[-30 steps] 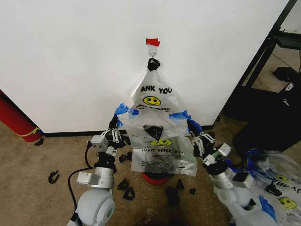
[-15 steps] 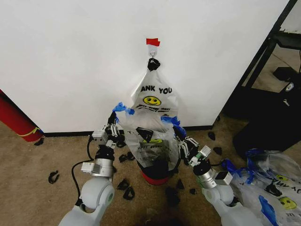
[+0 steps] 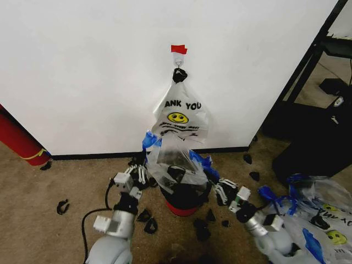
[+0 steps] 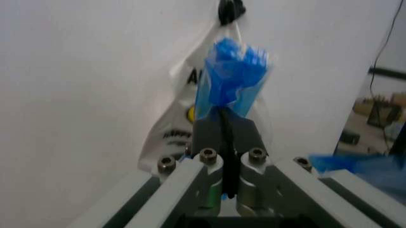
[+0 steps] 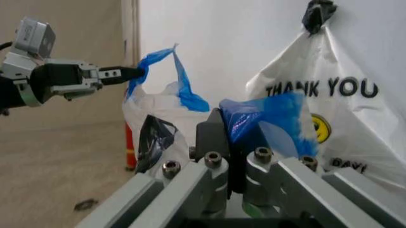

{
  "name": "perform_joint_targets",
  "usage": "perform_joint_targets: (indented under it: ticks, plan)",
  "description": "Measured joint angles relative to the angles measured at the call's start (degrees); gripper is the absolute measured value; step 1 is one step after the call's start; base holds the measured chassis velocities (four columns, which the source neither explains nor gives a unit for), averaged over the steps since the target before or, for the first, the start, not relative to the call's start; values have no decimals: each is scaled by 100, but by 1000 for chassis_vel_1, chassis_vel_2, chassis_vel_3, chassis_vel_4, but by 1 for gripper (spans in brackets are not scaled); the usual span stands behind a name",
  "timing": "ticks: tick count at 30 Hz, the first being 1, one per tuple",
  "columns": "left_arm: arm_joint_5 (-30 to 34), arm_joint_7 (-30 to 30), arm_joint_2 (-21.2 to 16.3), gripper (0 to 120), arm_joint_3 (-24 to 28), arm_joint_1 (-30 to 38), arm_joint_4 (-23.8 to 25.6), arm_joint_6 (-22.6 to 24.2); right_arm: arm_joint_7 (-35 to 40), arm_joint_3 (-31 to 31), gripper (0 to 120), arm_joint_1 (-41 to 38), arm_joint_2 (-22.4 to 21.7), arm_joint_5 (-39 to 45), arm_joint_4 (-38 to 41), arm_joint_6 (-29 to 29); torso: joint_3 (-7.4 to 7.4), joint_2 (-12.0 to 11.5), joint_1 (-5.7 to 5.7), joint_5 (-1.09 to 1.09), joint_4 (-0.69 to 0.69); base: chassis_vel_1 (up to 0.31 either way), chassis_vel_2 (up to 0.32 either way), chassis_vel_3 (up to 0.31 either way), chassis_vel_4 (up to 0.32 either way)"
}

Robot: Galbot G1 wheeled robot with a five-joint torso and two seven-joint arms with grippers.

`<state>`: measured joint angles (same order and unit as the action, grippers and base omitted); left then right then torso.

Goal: Pick up the garbage bag from the wall and place it over the trash bin.

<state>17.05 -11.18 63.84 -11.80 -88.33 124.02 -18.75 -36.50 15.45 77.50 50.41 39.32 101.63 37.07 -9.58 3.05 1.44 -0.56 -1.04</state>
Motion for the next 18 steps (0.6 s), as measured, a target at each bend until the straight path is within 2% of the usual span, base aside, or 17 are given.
perform_joint_targets:
  ticks: [3, 8, 11, 15, 18]
  plan:
    - [-88, 15, -8, 0, -7, -31, -76, 0, -92, 34, 0, -26, -106, 75, -24, -18, 0, 0, 0, 0, 1, 0, 0, 0, 0]
    - [-377, 33, 129, 0, 45, 69, -586, -3, -448, 347, 0, -169, -214, 303, -314, -42, 0, 0, 0, -2, 1, 0, 0, 0, 0]
    - [-641, 9, 201, 0, 126, 50, -790, 1, -400, 204, 0, -118, -78, 290, -591, 42, 0, 0, 0, 0, 0, 0, 0, 0, 0]
    - [-861, 12, 148, 0, 166, -71, -804, 17, -176, 40, 0, -31, -49, 76, -684, 101, 0, 0, 0, 0, 0, 0, 0, 0, 0]
    - [-1271, 50, 36, 0, 144, -202, -858, 13, -47, -68, 0, 31, -59, -192, -718, 165, 0, 0, 0, -1, 1, 0, 0, 0, 0]
